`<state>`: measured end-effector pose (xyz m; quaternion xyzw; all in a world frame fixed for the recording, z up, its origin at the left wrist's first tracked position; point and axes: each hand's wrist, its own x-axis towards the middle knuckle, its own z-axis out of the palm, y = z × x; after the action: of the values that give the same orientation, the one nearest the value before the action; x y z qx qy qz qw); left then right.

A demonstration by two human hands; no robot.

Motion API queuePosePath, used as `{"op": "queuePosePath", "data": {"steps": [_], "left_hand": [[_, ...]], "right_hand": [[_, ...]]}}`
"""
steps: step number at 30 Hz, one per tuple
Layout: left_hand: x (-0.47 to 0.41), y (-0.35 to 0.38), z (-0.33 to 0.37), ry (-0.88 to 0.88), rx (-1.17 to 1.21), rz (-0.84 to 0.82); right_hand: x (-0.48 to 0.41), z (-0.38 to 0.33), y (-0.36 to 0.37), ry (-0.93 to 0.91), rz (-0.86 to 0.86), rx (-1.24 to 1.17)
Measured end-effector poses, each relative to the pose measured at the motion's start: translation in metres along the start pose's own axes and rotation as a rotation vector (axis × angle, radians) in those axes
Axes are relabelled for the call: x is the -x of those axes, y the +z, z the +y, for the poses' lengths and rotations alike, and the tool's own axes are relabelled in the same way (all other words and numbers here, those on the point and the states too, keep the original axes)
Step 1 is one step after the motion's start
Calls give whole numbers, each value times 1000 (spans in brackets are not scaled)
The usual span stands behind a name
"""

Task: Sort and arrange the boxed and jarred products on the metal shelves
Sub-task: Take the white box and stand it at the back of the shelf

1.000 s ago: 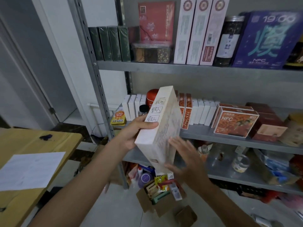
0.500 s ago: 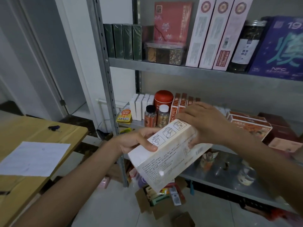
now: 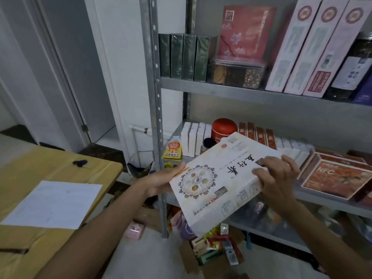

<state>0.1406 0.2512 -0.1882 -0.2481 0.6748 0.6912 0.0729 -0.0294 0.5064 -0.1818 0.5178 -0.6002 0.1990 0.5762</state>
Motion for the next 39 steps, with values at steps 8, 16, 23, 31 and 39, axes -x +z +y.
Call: {"op": "queuePosePath", "data": {"steps": [8,16,23,31,39], "left_hand": [[-12,-64,9,72,23,111],[-26,-62,-10,169,167,193],[-27,-82,-13,303,-17,-22],[-8,-110,33,1749,-1314,698],[-50,-73,37,1619,-1459,793]], "right_hand": [[-1,-81,39,726,-69,-122],[-43,-158,29,1891,-356,-1229],[-50,-136,13,1607,-529,-886],[-50,-113,-9,436,-730,82],[-38,-63,17,343,-708,160]]}}
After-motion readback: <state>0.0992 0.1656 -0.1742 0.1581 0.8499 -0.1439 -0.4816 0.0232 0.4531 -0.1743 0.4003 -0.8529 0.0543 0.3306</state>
